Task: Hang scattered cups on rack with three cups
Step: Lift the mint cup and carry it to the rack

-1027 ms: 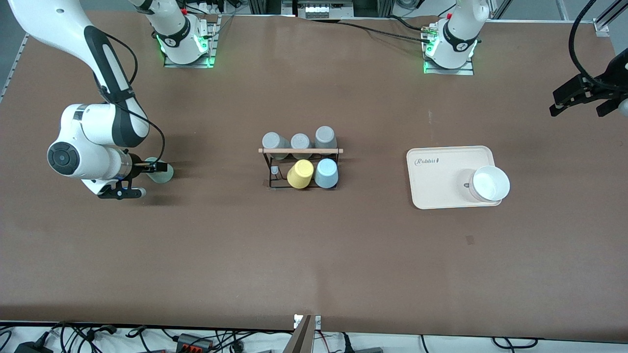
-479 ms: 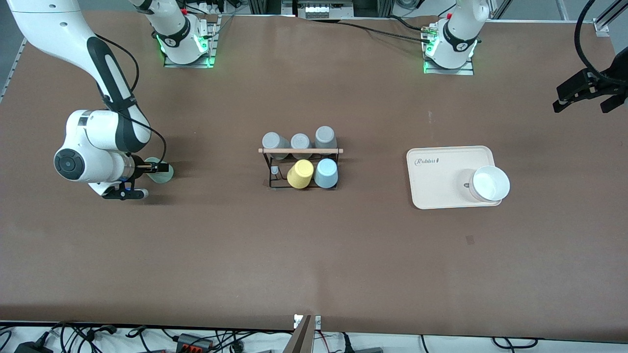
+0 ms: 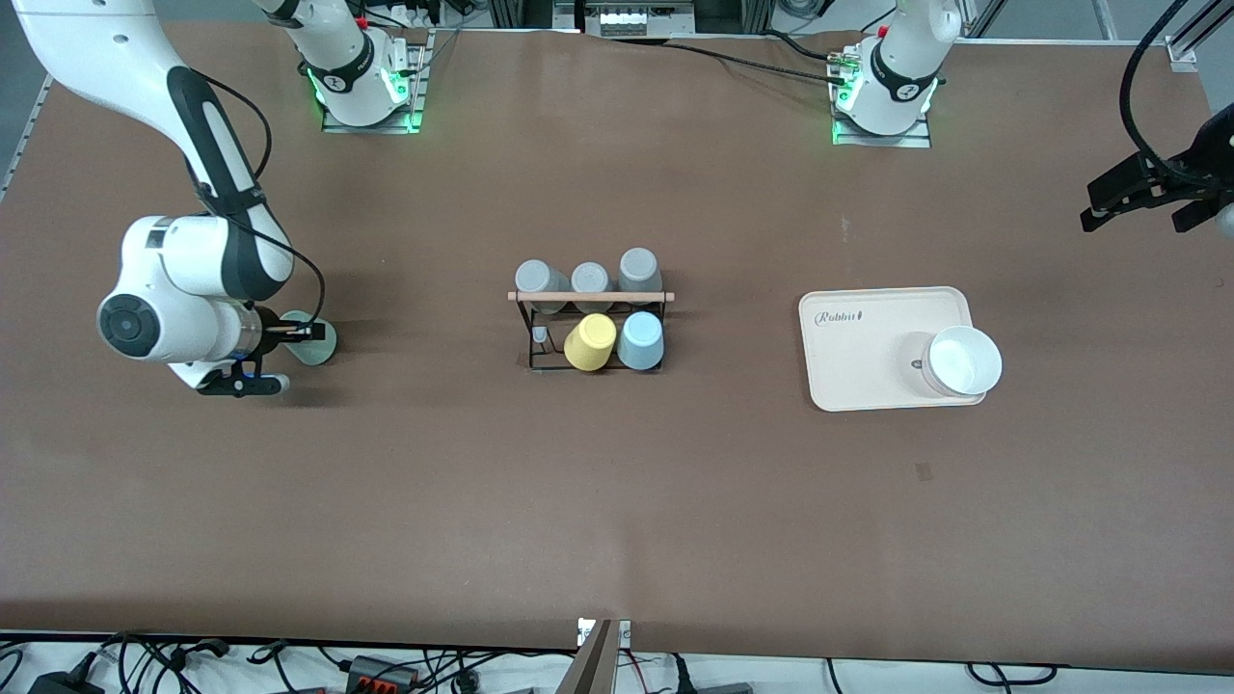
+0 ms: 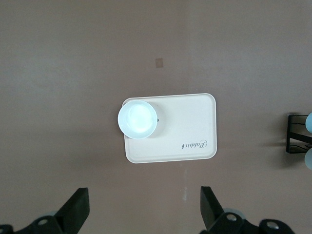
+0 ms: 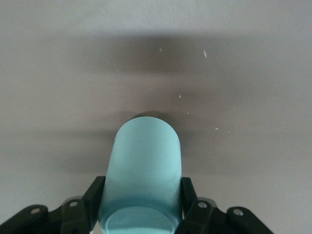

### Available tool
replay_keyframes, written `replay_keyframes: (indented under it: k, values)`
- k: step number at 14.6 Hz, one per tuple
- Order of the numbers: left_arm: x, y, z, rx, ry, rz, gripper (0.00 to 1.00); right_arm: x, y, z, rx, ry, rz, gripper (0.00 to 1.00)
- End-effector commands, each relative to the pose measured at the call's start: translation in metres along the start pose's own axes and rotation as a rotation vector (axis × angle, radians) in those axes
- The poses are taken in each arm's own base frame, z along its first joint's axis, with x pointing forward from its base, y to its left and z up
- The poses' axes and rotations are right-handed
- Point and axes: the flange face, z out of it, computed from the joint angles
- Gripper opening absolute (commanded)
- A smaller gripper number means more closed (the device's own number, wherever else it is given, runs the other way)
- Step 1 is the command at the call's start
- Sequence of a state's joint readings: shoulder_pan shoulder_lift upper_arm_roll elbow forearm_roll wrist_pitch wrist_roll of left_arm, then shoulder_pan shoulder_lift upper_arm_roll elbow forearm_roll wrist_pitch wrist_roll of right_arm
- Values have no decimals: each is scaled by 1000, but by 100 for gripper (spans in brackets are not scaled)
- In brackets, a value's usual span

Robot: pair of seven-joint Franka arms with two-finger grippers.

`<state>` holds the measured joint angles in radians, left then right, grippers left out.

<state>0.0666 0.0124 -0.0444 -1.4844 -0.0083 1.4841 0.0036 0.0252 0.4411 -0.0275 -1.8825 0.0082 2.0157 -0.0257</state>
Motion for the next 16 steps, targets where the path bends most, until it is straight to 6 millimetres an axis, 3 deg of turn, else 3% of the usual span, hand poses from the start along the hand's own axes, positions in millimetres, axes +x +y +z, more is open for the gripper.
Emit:
replay_keyframes:
  k: [1,4,6,8,10,14,16]
  values:
    - [3,-13,-3,8,-12,2,100,8,-28,-73,7,-4,-41,23]
    - [3,-12,-3,7,-12,-8,100,8,-92,-124,78,30,-60,21]
    - [2,-9,-1,8,-19,-1,100,5,-139,-139,85,47,45,21]
    - [2,-9,0,10,-26,-1,100,-8,-202,-143,66,58,92,21]
    - [2,-8,0,8,-26,2,100,-18,-250,-152,63,83,146,21]
    - [2,-9,0,10,-26,1,100,-26,-318,-155,103,98,258,21]
    - [2,-9,0,10,-24,1,100,-26,-337,-154,157,72,324,21]
